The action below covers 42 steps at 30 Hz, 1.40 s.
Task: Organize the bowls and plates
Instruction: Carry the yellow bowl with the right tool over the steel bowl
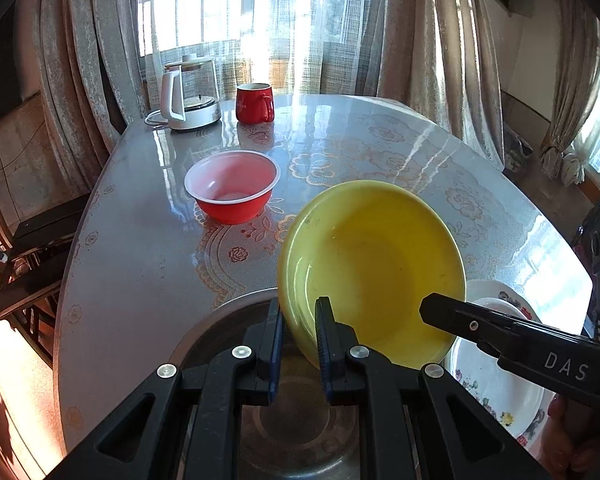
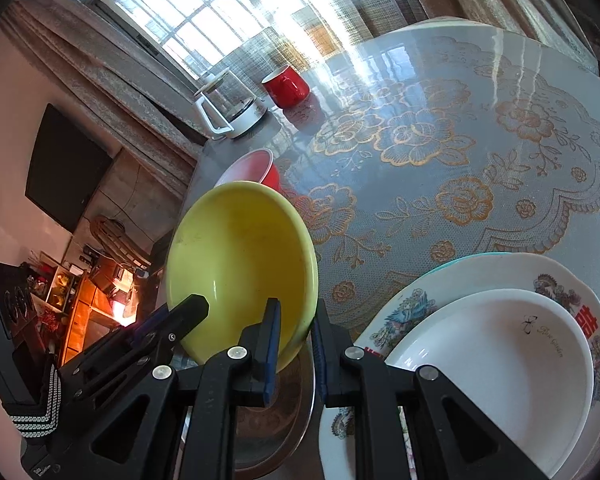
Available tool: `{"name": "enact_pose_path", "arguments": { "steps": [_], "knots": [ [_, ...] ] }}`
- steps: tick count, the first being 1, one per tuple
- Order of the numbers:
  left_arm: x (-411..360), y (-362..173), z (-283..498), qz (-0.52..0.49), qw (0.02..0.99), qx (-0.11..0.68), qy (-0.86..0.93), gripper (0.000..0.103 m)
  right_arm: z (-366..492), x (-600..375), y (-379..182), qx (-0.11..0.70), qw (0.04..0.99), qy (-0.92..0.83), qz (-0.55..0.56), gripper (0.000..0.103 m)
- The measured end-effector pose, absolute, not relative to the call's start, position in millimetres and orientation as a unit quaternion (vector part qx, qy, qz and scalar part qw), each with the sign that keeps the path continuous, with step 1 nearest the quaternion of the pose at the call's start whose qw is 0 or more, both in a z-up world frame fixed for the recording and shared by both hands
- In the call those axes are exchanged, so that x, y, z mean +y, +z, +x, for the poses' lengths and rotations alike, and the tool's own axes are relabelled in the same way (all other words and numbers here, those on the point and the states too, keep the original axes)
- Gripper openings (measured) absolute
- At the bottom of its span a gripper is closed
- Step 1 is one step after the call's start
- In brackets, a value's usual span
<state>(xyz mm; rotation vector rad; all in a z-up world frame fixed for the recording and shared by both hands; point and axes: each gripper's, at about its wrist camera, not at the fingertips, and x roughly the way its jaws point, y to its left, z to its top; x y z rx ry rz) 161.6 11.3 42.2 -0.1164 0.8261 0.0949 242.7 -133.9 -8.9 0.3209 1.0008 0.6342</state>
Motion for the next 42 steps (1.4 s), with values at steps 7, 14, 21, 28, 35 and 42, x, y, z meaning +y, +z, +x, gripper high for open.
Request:
{"name": "enact_pose_path", "arguments": {
  "steps": [7, 14, 21, 28, 35, 42],
  "knots": [
    [22.1, 34.2, 145.0, -0.065, 0.911, 0.404, 0.055, 0.015, 230.4, -124.4, -16.2, 0.479, 0.809, 0.307, 0.147, 0.015],
    [29.5, 26.5, 130.4, -0.070, 0.909, 0.406, 0.062, 0.016, 222.5, -115.4, -23.3, 0.488, 0.801, 0.316, 0.144, 0.015],
    [37.9, 15.1, 118.5, -0.076, 0.905, 0.414, 0.062, 0.016, 217.3, -107.8, -31.2, 0.500, 0.792, 0.322, 0.138, 0.015],
    [44.6, 5.8, 113.6, -0.080, 0.899, 0.425, 0.065, 0.016, 213.3, -99.9, -36.4, 0.511, 0.784, 0.328, 0.129, 0.015],
    [43.8, -3.4, 110.4, -0.073, 0.895, 0.436, 0.065, 0.016, 212.0, -95.9, -38.2, 0.517, 0.785, 0.323, 0.111, 0.017],
    [46.2, -11.9, 111.7, -0.072, 0.890, 0.445, 0.066, 0.016, 210.2, -93.5, -41.2, 0.520, 0.785, 0.320, 0.103, 0.018]
  ]
}}
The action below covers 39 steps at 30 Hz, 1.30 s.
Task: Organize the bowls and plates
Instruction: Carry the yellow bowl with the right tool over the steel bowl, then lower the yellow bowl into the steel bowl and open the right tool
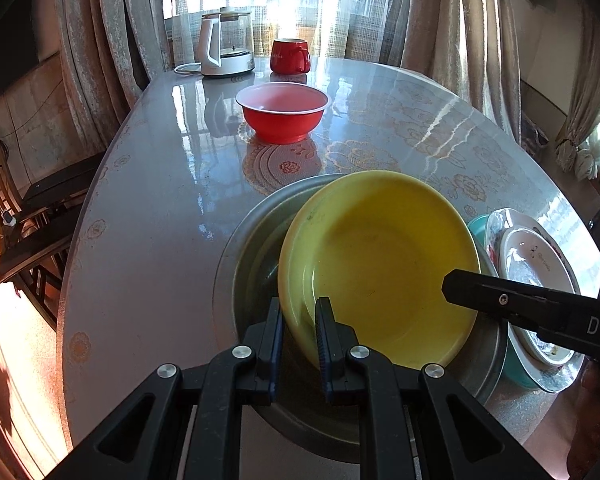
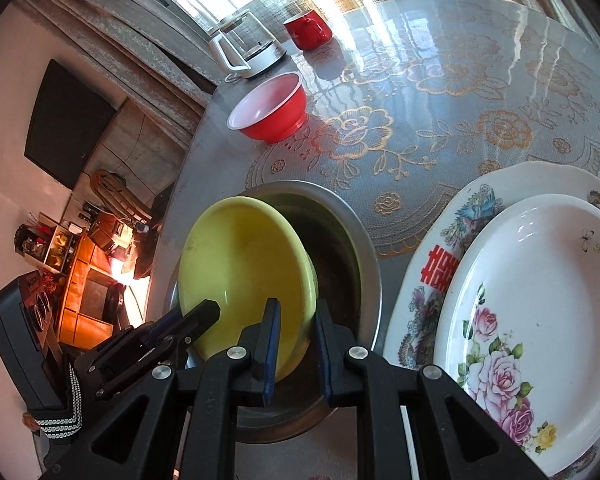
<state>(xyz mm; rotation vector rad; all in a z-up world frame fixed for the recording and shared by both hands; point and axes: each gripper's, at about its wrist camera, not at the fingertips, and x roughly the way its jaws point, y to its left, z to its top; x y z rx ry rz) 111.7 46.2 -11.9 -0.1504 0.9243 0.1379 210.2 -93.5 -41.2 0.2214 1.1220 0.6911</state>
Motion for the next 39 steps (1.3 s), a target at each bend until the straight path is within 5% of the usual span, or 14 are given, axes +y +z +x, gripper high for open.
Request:
{"name": "enact_pose_path", "arguments": {
  "steps": [11, 27, 32, 39],
  "knots": [
    [45.6, -12.6, 112.1, -0.068, 0.890, 0.445, 0.067, 0.017, 207.0, -90.2, -29.6, 0.499, 0.812, 0.296, 0.067, 0.028],
    [49.8, -6.9, 109.1, -0.095, 0.890, 0.442, 0.060, 0.019, 207.8, -94.4, -29.2, 0.495, 0.810, 0.306, 0.075, 0.029],
    [50.4, 1.9, 105.5, -0.107, 0.893, 0.434, 0.049, 0.034, 208.9, -96.4, -28.2, 0.495, 0.809, 0.307, 0.084, 0.029],
    [56.5, 11.4, 102.5, -0.122, 0.901, 0.413, 0.057, 0.037, 210.3, -97.2, -28.6, 0.498, 0.805, 0.308, 0.094, 0.029]
  ]
}}
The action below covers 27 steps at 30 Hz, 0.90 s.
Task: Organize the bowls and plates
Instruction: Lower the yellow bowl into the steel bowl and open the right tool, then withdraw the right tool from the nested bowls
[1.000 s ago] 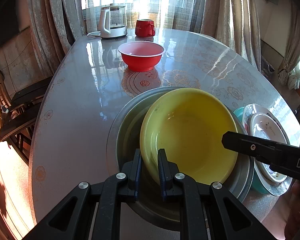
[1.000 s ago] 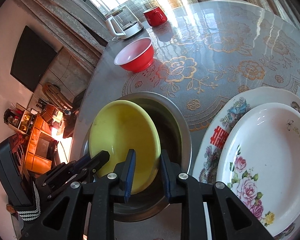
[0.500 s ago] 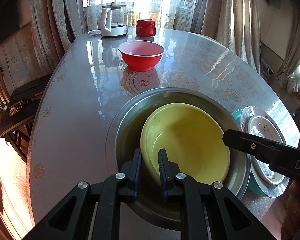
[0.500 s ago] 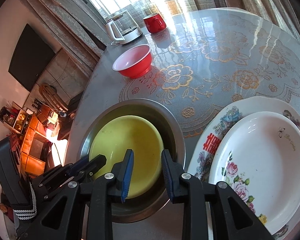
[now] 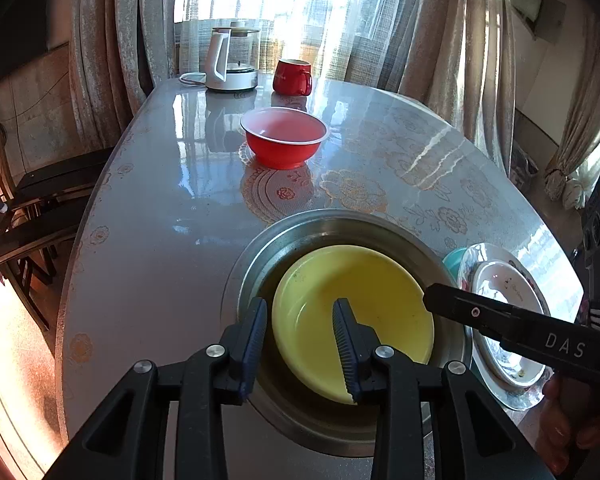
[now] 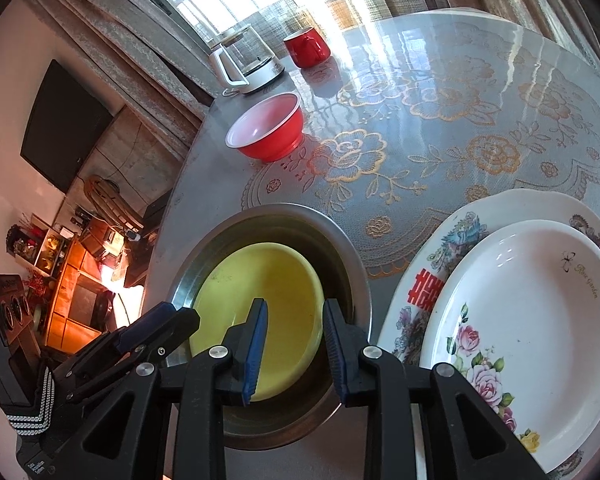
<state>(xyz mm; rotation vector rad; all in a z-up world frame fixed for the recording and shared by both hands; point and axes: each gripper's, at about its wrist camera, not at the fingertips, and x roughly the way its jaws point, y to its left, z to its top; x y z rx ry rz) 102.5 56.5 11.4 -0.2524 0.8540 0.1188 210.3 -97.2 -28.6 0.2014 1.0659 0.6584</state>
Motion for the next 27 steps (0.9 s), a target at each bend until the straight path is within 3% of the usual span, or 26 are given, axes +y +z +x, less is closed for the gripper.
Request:
{"name": "enact_pose_path", "arguments": {
  "steps": [8, 27],
  "knots": [
    [72.8, 17.1, 106.1, -0.135, 0.903, 0.399, 0.083, 0.057, 212.8, -94.7, -24.5, 0.495, 0.807, 0.309, 0.093, 0.029],
    [128.1, 10.0, 142.1, -0.174, 0.890, 0.395, 0.144, 0.074, 244.4, -97.3, -15.2, 0.491, 0.820, 0.277, 0.103, 0.031]
  ]
}}
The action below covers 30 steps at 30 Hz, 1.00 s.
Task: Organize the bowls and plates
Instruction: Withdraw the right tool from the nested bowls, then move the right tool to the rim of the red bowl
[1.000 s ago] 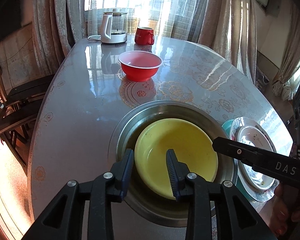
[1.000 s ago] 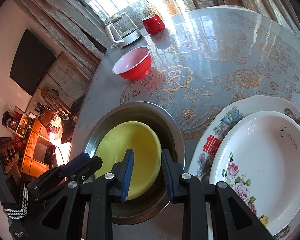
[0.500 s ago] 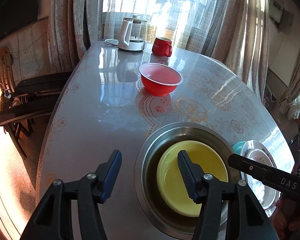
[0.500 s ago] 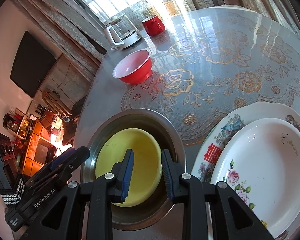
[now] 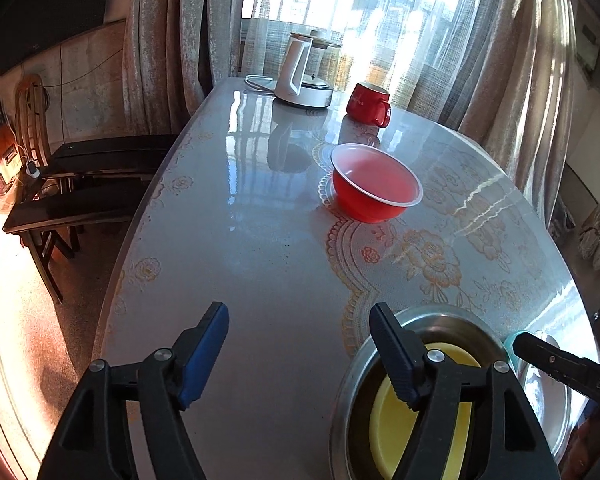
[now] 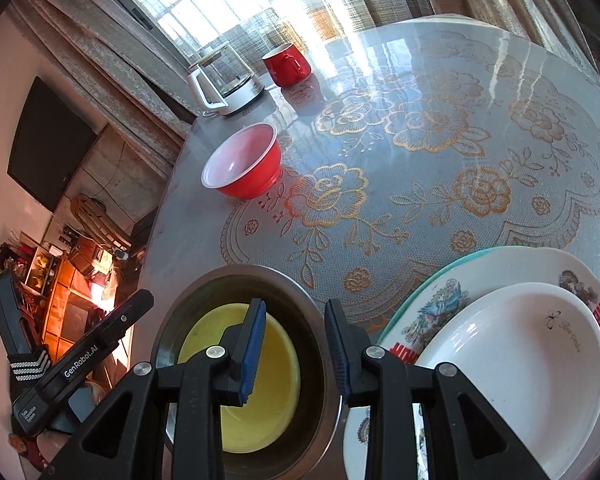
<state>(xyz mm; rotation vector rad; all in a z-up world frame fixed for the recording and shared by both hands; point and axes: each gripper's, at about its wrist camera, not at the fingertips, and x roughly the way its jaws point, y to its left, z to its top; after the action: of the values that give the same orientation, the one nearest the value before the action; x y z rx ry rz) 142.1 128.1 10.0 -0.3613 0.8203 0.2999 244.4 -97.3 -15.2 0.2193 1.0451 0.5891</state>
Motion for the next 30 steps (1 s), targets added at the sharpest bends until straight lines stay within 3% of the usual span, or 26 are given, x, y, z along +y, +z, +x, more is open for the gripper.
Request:
{"name": "enact_pose_path", "arguments": {
  "steps": [24, 30],
  "knots": [
    [169.3, 20.2, 218.6, -0.231, 0.894, 0.362, 0.130, 0.078, 323.9, -50.4, -4.3, 0.493, 0.817, 0.282, 0.099, 0.036],
    [172.7, 13.7, 254.8, -0.217, 0.886, 0.389, 0.125, 0.078, 356.8, -31.5, -15.4, 0.521, 0.794, 0.287, 0.125, 0.036]
  ]
}}
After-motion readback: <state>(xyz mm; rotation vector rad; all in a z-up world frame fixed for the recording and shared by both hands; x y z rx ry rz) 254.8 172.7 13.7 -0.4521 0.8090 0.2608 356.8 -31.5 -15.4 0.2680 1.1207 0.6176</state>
